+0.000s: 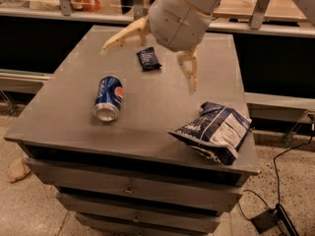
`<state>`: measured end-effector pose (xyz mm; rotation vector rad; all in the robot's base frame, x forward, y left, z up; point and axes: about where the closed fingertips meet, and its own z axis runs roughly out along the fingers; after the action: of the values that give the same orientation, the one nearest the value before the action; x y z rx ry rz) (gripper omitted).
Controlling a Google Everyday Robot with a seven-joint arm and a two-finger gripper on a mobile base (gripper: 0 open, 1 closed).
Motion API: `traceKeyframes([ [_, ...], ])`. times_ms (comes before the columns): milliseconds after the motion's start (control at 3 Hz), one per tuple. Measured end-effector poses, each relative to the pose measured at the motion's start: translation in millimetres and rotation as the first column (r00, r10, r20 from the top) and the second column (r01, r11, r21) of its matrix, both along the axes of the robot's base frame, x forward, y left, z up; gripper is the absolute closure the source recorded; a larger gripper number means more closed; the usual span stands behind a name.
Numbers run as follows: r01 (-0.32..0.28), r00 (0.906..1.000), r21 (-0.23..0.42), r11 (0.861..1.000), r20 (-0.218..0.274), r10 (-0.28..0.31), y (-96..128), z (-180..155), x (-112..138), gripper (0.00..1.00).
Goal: Place pepsi can upright
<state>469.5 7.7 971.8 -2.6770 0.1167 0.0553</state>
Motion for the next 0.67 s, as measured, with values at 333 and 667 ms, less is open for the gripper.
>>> traceKeyframes([
  [333,-0.019,0.9972,-0.004,1.000,0.073,0.020,23.6,-10.0,-2.7,0.00],
  [667,-0.015,0.9876,0.016,1.000,0.156,0.012,52.7,-10.8,16.0,0.00],
])
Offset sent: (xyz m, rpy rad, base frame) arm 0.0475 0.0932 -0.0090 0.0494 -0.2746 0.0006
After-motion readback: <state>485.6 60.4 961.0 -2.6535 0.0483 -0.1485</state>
